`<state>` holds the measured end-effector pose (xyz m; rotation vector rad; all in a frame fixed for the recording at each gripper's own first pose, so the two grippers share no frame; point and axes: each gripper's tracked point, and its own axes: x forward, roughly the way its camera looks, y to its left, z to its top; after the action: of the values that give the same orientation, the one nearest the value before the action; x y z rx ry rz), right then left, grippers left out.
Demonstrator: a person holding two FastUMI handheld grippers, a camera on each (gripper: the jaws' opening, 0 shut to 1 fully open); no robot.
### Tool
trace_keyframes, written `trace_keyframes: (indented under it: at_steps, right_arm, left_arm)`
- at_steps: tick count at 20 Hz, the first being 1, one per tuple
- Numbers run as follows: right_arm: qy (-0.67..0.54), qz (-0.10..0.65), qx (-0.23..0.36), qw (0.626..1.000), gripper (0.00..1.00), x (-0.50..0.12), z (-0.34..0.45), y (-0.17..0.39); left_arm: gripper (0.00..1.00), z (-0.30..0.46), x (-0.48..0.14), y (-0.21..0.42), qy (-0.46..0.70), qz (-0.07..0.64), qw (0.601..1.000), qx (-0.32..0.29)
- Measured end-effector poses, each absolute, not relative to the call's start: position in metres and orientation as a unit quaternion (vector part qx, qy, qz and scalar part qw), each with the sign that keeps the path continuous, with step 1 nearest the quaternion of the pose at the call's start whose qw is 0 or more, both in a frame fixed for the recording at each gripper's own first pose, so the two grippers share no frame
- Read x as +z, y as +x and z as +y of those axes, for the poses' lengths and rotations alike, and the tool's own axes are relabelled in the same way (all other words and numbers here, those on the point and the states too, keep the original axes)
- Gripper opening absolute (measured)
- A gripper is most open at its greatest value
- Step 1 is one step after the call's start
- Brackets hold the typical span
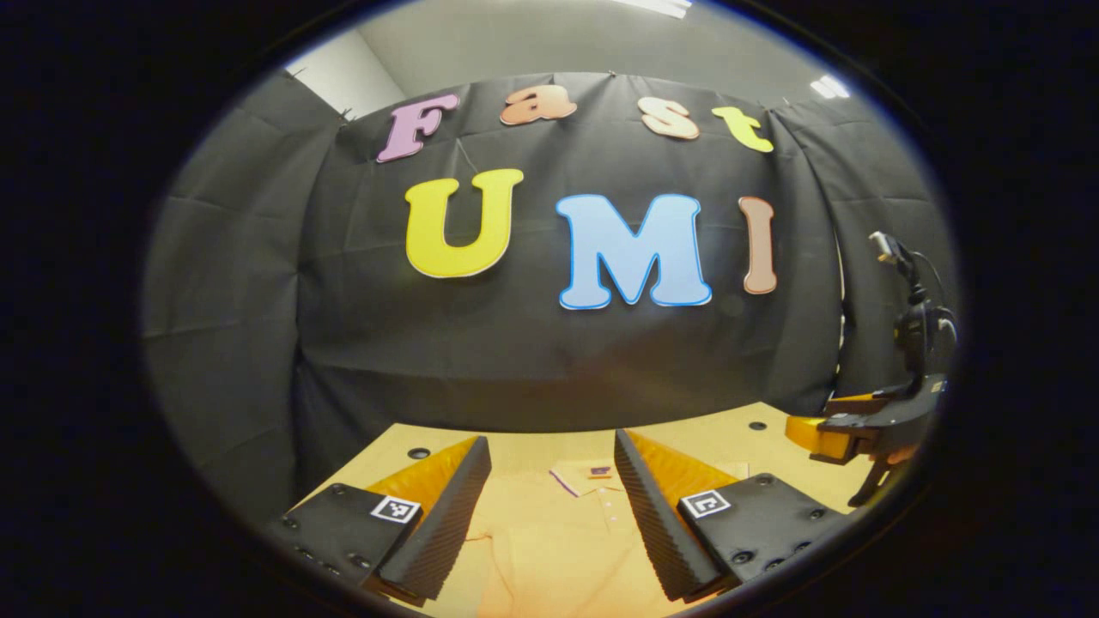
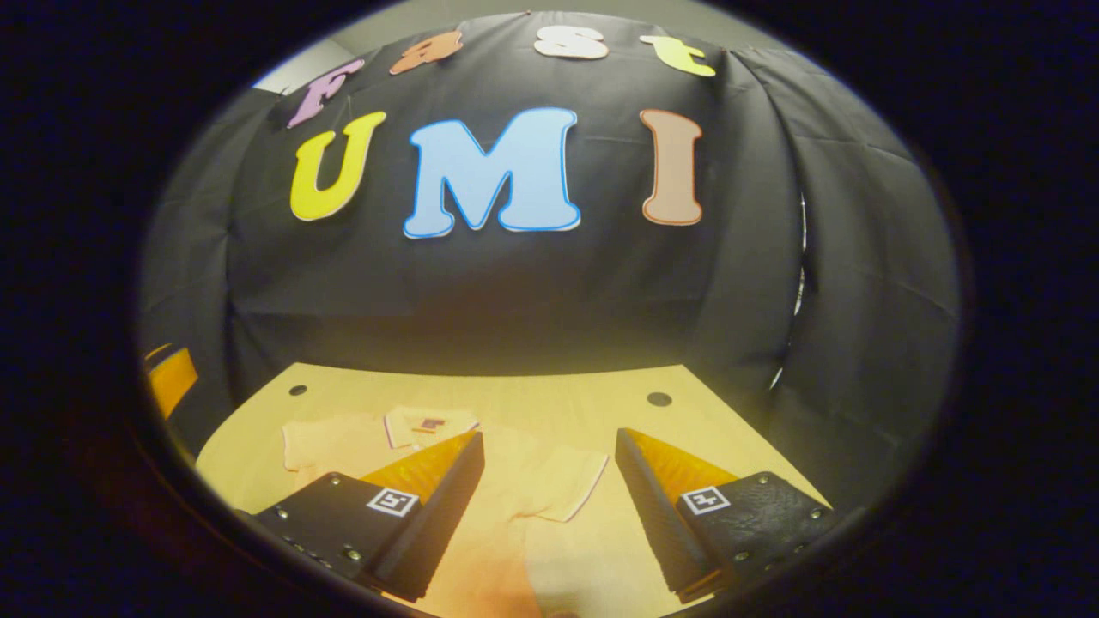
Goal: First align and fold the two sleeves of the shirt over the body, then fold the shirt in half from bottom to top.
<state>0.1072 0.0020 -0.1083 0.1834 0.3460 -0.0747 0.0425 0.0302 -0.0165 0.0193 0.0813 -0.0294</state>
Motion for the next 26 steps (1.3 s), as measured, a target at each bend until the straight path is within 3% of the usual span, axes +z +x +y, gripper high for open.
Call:
trace_keyframes:
  at_steps: [15,26]
  right_arm:
    - [0.127,0.32,-0.056,0.937,0.96,-0.237,-0.013,0.204]
    - [0.123,0.399,-0.087,0.904,0.96,-0.312,-0.032,0.237]
  left_arm:
    - [0.95,0.044,-0.04,0.06,0.0,0.073,0.997,0.002]
    - [0.94,0.051,-0.048,0.053,-0.006,0.086,0.996,0.019]
